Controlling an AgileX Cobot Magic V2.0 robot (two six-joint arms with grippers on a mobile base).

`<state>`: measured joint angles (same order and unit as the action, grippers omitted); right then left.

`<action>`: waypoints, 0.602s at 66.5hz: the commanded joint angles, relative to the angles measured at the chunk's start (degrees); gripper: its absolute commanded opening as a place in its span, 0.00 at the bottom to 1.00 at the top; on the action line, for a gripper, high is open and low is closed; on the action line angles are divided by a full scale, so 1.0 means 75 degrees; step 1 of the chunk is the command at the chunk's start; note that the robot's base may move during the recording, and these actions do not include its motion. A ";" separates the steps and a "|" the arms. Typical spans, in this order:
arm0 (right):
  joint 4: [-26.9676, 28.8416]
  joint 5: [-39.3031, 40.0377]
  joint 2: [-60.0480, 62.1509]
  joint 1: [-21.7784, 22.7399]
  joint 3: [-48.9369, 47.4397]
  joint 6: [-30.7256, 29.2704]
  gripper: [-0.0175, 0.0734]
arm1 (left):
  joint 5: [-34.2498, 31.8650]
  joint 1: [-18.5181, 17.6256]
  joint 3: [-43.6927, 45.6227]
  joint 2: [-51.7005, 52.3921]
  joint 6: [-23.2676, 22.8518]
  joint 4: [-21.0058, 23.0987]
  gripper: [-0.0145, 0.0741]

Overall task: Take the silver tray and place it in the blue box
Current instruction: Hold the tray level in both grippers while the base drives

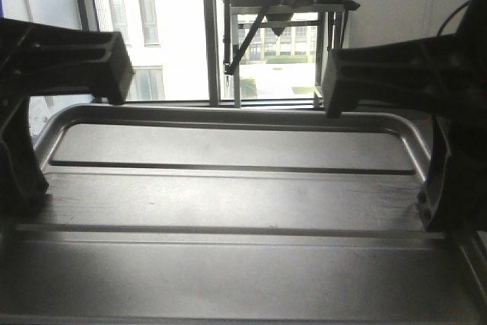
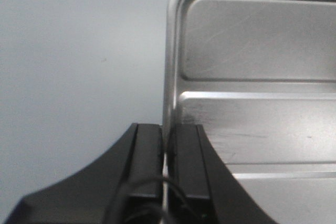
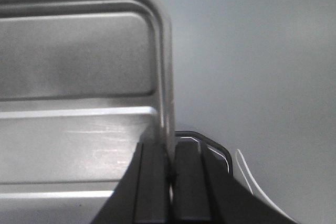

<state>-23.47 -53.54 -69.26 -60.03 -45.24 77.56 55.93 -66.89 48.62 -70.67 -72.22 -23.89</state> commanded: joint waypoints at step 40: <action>-0.0264 0.0434 0.0151 0.0026 -0.0226 0.0002 0.25 | -0.0458 -0.0024 0.0226 0.0193 0.0007 -0.0113 0.15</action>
<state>-23.47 -53.54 -69.26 -60.03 -45.24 77.56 55.84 -66.89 48.62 -70.67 -72.22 -23.89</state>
